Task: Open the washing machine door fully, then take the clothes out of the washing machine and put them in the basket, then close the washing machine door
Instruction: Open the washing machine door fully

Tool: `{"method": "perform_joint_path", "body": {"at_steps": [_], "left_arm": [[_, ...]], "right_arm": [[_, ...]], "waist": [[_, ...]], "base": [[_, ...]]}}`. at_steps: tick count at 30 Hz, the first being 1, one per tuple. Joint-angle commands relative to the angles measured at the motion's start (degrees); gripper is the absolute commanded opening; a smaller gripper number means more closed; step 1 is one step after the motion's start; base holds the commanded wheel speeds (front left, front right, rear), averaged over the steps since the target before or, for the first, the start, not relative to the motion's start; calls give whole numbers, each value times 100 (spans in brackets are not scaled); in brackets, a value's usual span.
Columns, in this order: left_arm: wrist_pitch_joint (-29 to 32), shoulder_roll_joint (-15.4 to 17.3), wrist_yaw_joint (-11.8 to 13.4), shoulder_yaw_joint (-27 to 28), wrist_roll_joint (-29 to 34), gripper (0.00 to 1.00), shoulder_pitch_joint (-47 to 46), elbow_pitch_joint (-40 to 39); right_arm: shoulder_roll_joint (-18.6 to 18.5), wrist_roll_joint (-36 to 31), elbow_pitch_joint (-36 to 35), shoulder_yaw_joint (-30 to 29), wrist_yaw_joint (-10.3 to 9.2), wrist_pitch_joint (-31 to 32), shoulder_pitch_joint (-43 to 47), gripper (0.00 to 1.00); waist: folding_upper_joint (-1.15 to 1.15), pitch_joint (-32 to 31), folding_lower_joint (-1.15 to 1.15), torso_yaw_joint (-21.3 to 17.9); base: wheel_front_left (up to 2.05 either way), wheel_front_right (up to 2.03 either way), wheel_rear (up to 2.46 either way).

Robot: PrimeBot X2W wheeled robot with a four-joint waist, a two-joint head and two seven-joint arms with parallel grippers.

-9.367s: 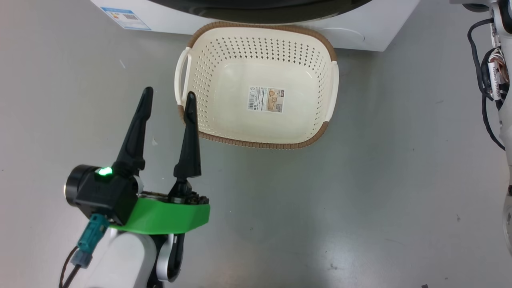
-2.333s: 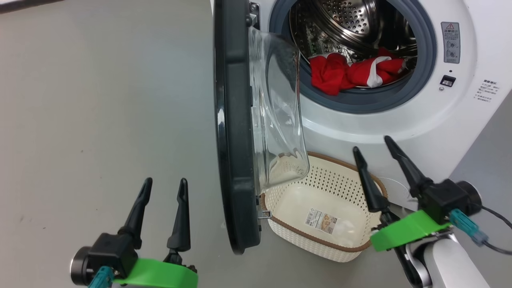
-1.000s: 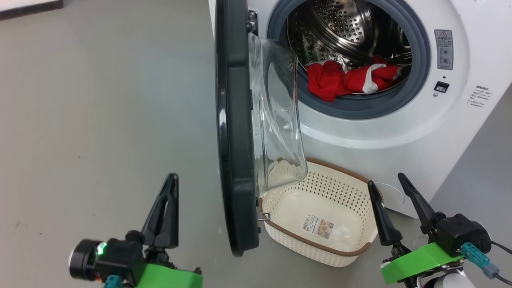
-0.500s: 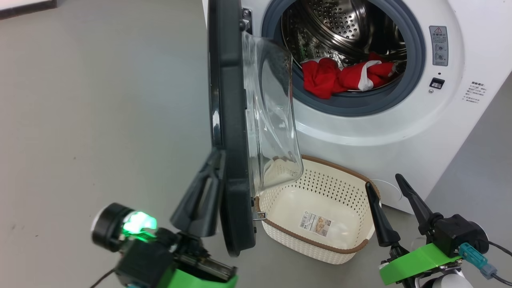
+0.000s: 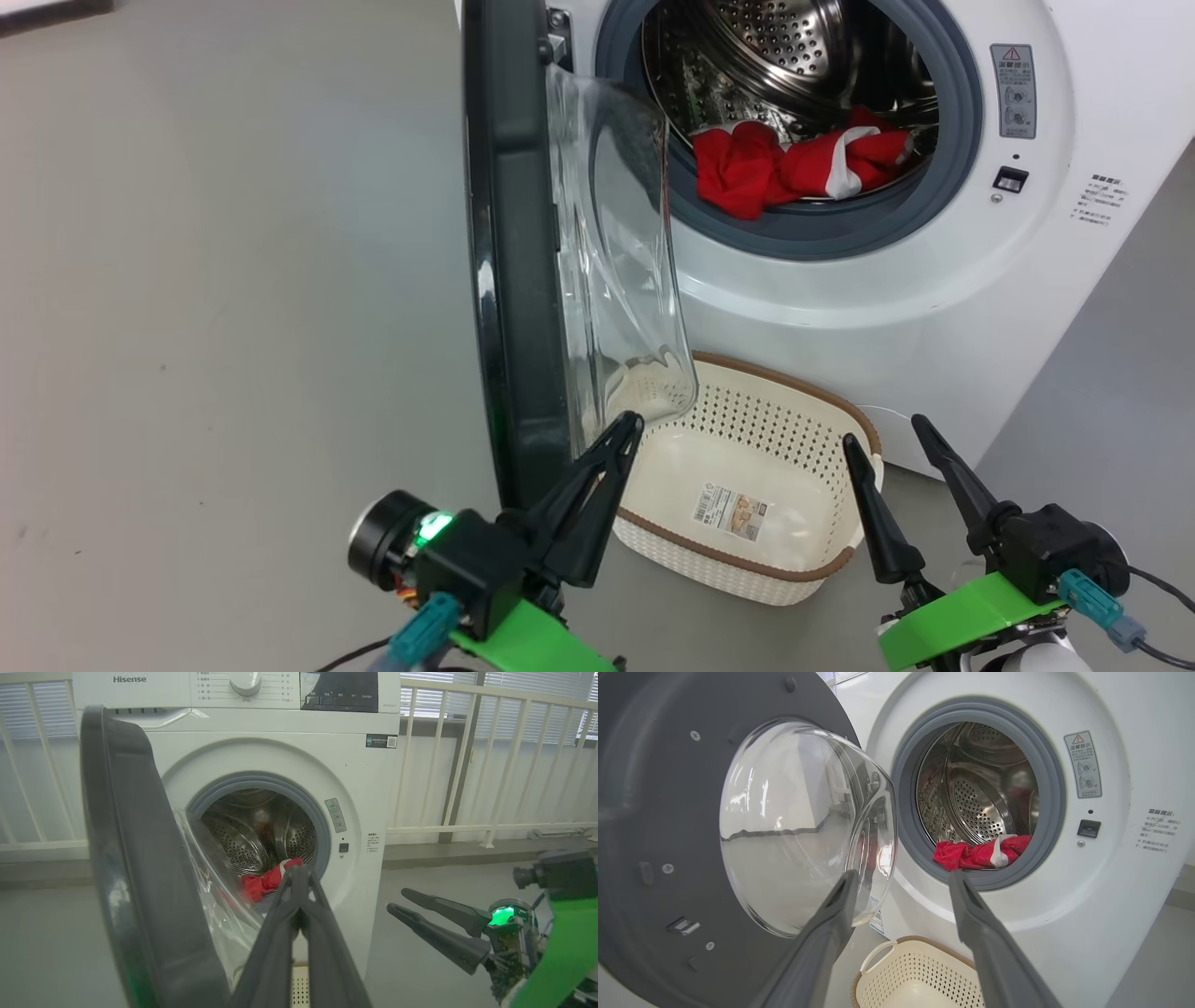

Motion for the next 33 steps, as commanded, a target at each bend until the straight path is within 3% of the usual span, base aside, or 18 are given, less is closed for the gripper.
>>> {"method": "perform_joint_path", "body": {"at_steps": [1,12,24,33], "left_arm": [[18,35,-38,179,-22,0,-274,-58],[113,-70,-87,197,-310,0,-290,943],[29,-34,213,479,-444,0,-199,1209],[-102,184,454,852,-633,0,89,1097]], "right_arm": [[-8,10,-124,126,35,-38,-228,100],[-8,64,-99,159,35,-38,-263,100],[-8,60,-90,203,35,-38,-244,100],[-8,54,-72,219,35,-34,-192,100]], "waist": [[0,7,0,-10],[0,33,0,-86],[0,41,0,-49],[0,12,0,33]], "base": [[0,0,0],[0,0,0],[0,0,0],[0,0,0]]}}
